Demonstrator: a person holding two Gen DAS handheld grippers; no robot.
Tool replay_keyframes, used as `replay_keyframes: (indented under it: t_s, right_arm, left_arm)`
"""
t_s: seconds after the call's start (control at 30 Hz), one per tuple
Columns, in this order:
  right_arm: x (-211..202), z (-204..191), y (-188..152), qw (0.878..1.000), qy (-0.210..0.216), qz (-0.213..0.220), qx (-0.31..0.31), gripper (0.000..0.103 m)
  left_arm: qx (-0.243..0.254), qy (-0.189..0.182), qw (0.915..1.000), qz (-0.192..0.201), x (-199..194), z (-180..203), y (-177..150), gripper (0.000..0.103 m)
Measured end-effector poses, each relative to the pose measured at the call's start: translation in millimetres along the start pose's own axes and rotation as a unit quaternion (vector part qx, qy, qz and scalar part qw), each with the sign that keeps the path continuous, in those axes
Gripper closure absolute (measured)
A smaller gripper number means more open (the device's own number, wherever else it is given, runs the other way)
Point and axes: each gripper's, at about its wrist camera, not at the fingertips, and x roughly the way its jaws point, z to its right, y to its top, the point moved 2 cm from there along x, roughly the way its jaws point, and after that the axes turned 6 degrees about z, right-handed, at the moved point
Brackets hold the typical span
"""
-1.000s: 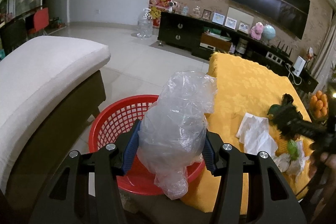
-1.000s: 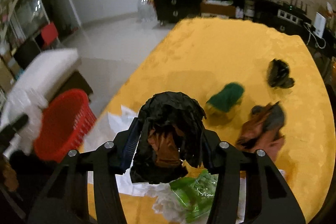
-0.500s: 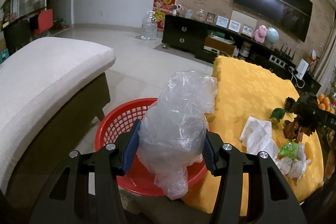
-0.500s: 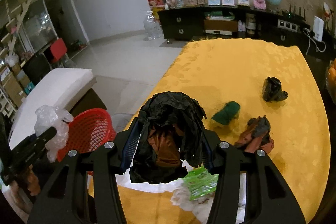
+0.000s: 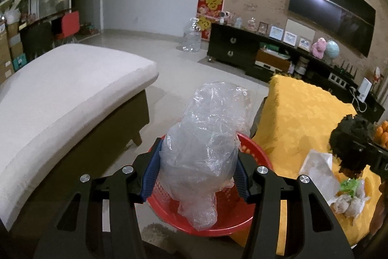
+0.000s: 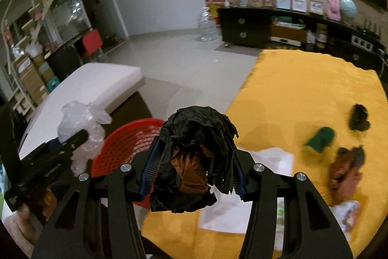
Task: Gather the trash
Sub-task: 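Carry the plastic bag and black bag over the red wastebasket with both tools, then open both tools to drop the items into the wastebasket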
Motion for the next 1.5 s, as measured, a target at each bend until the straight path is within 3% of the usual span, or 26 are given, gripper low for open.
replay_keyframes:
  t_s: [0.63,0.8,1.0,1.23,1.5]
  right_arm:
    - [92,-59,-10,0.995,0.068,-0.076,-0.021,0.052]
    - [103,-61,-16,0.993,0.078,-0.092,-0.014,0.045]
    - [100,-60,-19,0.993,0.079,-0.091,-0.007,0.036]
    - [80,-47,-16,0.995,0.064,-0.071,0.002,0.035]
    - [35,-28,-9,1.0,0.024,-0.019,-0.005,0.035]
  left_arm:
    - [-0.018,0.034,0.9966,-0.074,44,-22,-10,0.052]
    - [-0.029,0.034,0.9958,-0.08,45,-28,-11,0.05]
    - [-0.032,0.034,0.9961,-0.075,43,-26,-9,0.037]
    - [-0.032,0.028,0.9974,-0.059,36,-29,-8,0.029]
    - [-0.03,0.022,0.9985,-0.041,29,-26,-5,0.025]
